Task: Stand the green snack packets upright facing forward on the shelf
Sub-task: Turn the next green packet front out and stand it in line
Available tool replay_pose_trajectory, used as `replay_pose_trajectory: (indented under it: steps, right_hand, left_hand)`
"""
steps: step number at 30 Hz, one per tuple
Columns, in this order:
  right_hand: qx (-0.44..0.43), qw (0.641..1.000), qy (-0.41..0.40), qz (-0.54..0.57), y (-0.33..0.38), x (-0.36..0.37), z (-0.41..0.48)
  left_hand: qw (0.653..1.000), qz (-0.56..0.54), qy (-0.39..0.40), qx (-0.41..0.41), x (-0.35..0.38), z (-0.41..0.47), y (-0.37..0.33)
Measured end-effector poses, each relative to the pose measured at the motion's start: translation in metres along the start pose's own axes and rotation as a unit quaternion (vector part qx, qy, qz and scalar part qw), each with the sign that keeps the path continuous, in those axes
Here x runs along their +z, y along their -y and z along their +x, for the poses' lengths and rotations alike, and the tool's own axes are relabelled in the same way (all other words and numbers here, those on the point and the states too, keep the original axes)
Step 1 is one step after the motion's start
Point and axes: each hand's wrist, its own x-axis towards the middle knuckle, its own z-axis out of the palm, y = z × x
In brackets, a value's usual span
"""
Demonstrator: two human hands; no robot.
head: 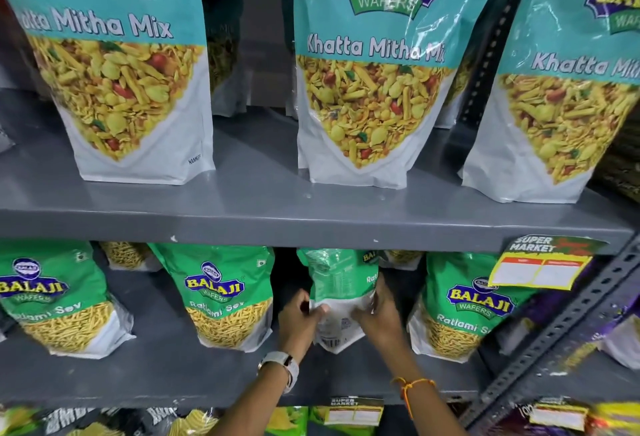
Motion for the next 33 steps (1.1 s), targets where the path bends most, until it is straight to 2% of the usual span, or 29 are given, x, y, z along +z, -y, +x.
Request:
replay_pose_trajectory:
  steps: [5, 8, 11, 14, 16, 19, 22, 26, 30, 33]
  right_hand:
    - [0.068, 0.996, -0.035, 0.035, 0.028, 0.008, -0.046]
    - [0.027, 0.998, -0.036, 0.049, 0.024, 0.010, -0.050]
    - [-0.023, 0.998, -0.029, 0.043, 0.021, 0.009, -0.046]
    - [-0.028, 0.997, 0.006, 0.071, 0.010, 0.004, -0.037]
    - [-0.028, 0.995, 0.022, 0.097, 0.017, -0.002, -0.039]
    - [-0.004, 0.996, 0.000, 0.093, 0.015, -0.004, -0.039]
    - [-0.001, 0.995, -0.011, 0.104, 0.004, -0.005, -0.036]
    - [-0.031, 0.991, 0.046, 0.123, 0.004, -0.015, -0.034]
    - [-0.046, 0.986, 0.093, 0.131, -0.005, -0.027, -0.024]
    - [-0.026, 0.991, 0.064, 0.117, -0.007, -0.033, -0.017]
  left_hand:
    - [0.996, -0.022, 0.082, 0.016, -0.002, -0.008, 0.006]
    - [0.992, -0.038, 0.118, 0.033, -0.002, -0.020, 0.004]
    - [0.992, -0.010, 0.116, 0.054, 0.002, -0.033, 0.014]
    - [0.987, 0.032, 0.143, 0.057, 0.006, -0.047, 0.018]
    - [0.989, 0.021, 0.132, 0.069, 0.004, -0.049, 0.017]
    - [0.994, -0.015, 0.068, 0.079, -0.005, -0.029, 0.011]
    - [0.998, -0.053, 0.031, 0.028, -0.013, -0.005, -0.009]
    - [0.992, -0.077, 0.070, -0.068, -0.008, 0.017, -0.036]
    - [0.981, -0.135, 0.107, -0.086, 0.002, 0.019, -0.042]
    - [0.980, -0.157, 0.103, -0.070, 0.003, 0.010, -0.042]
